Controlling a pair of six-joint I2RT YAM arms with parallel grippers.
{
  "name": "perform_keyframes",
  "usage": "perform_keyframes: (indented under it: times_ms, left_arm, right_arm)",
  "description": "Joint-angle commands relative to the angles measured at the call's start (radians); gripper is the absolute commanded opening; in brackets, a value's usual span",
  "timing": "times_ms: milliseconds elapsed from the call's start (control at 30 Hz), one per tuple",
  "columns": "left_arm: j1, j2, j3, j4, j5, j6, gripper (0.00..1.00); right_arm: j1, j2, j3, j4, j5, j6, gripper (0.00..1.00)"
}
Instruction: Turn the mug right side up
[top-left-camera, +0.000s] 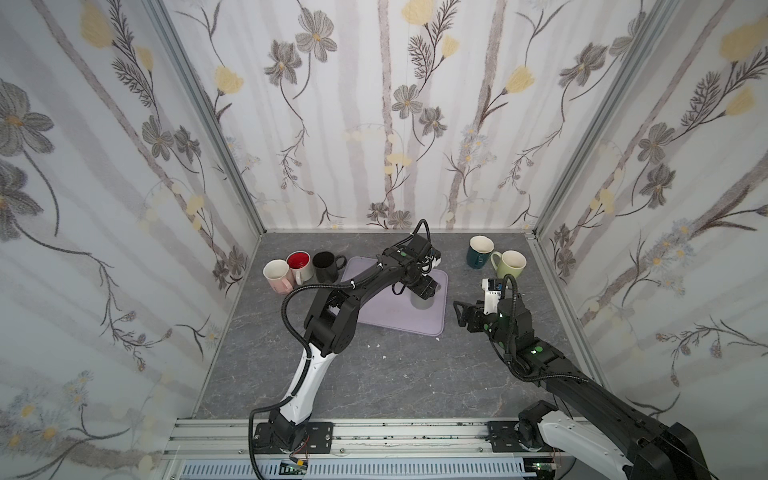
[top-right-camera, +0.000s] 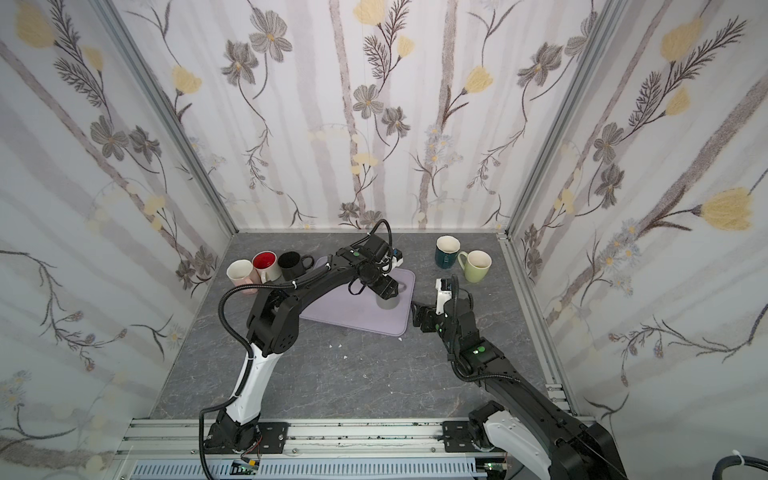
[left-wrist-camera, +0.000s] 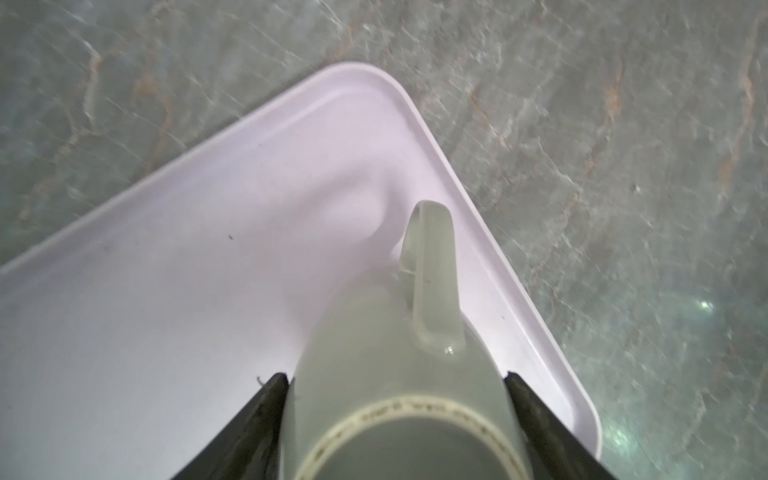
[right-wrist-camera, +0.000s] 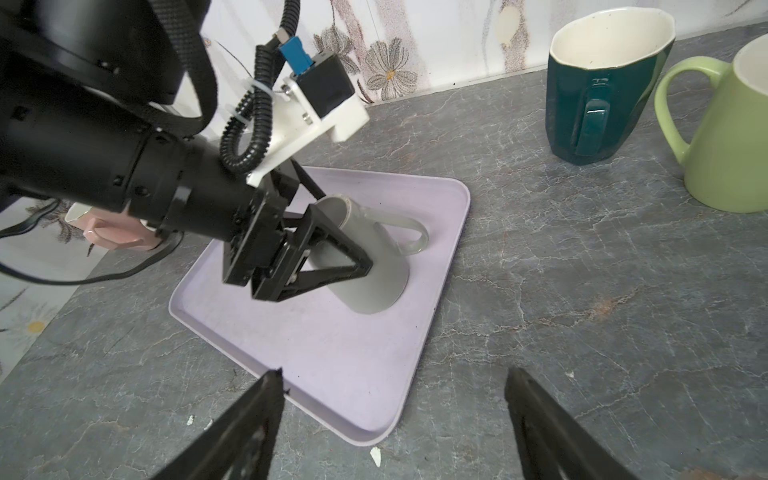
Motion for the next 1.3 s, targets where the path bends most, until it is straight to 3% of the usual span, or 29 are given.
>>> perform_keyframes:
  times_ms: [0,233,400,467,633,1000,1267]
  left_arm:
    - [-0.006,-0.07,-0.093,0.049,0.041,0.008,0.73]
    - [-0.02,-0.177,-0.228,0.08,0.08,0.015,0.72]
    - [-0.022,-0.198,-0.277,0.097,0.047,0.027,0.77]
    - [-0.022,-0.201,-0.296,0.111,0.027,0.031,0.81]
    - [-0.022,-0.237,-0.368,0.169,-0.012,0.017,1.0]
    - [-0.024,-0.455,-0.667,0.401,-0.07,-0.091,1.0]
    - [-0.026,-0.656,-0.829,0.478,-0.221,-0.147,1.0]
  right_arm:
    - [0.001,0.022,0.022,-0.043,0.042,-0.042,0.84]
    - [0.006,0.157,0.111,-0.104,0.034,-0.099,0.83]
    - [0.064,0.321,0.234,-0.205,0.087,-0.197,0.82]
    - [0.086,0.382,0.292,-0.221,0.1,-0.231,0.81]
    - [0.095,0.452,0.312,-0.153,0.051,-0.29,0.79]
    - [0.065,0.616,0.418,-0.09,-0.072,-0.367,0.76]
    - [0.029,0.691,0.541,-0.127,-0.136,-0.444,0.73]
